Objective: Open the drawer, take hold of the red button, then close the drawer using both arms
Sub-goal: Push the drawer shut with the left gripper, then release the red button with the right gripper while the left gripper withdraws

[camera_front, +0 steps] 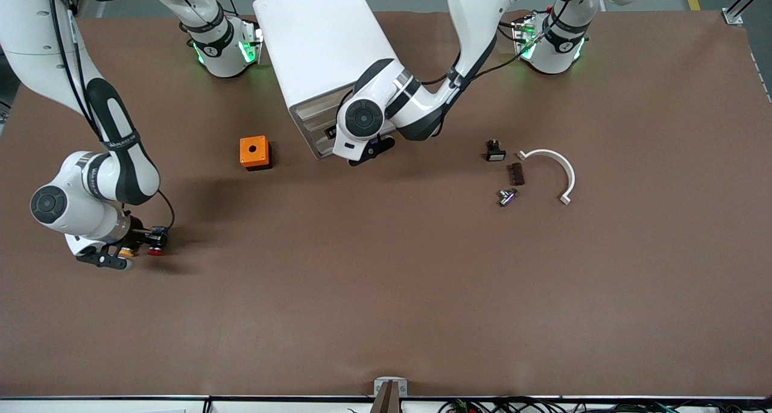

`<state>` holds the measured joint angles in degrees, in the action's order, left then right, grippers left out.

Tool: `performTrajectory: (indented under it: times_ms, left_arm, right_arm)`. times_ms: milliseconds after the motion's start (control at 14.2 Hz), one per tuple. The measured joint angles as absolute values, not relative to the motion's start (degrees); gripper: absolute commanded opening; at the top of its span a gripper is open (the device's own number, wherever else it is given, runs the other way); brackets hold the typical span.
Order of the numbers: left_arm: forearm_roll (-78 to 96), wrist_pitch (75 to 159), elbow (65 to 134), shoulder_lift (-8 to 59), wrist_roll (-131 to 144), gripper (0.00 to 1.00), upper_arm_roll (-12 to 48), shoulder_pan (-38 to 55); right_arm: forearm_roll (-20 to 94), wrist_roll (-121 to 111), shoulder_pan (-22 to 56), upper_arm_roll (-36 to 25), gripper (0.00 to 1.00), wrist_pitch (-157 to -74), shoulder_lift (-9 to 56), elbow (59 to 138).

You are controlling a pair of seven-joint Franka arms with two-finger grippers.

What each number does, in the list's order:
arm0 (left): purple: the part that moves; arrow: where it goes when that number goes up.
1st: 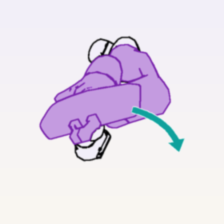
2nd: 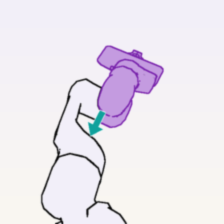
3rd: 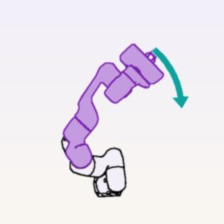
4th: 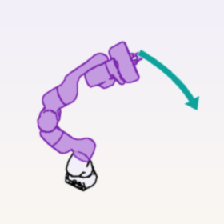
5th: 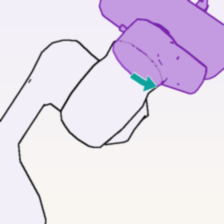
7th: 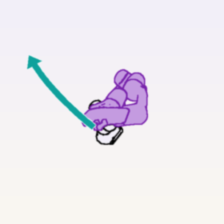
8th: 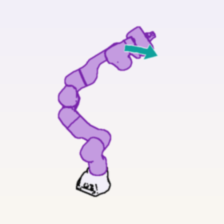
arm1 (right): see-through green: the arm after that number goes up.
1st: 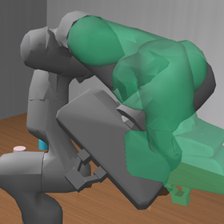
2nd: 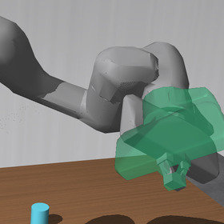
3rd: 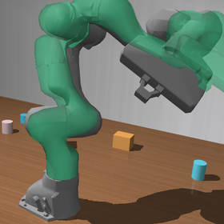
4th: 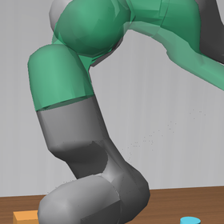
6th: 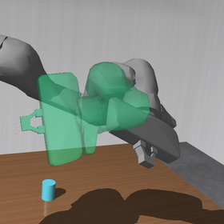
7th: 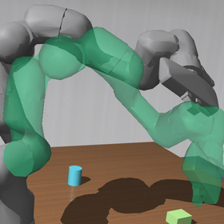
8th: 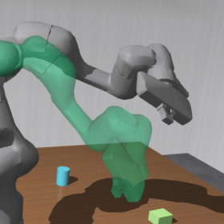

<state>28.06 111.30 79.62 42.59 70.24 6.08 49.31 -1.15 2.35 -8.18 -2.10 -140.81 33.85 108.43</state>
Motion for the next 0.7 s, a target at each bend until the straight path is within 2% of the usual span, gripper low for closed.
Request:
performTrajectory:
  times_ms: [141, 211, 281, 703]
  left_arm:
    - [27.6, 111.8, 79.3, 42.5, 70.2, 1.00, 5.4, 49.1]
    - [26.7, 112.3, 79.1, 42.5, 70.2, 1.00, 4.8, 48.7]
    - [25.3, 112.6, 78.9, 42.4, 70.1, 1.00, 4.2, 48.1]
    - [15.1, 112.9, 77.9, 40.5, 60.9, 1.00, 3.3, 40.9]
  right_arm:
    - [-1.2, 2.3, -8.2, -2.1, 0.00, -140.8, 33.8, 108.4]
    - [-1.2, 2.3, -8.2, -2.1, 0.43, -140.8, 33.8, 108.4]
    - [-1.2, 2.3, -8.2, -2.1, 0.99, -140.8, 33.8, 108.4]
    - [-1.2, 1.9, -8.2, -2.0, 1.00, -140.8, 33.8, 108.4]
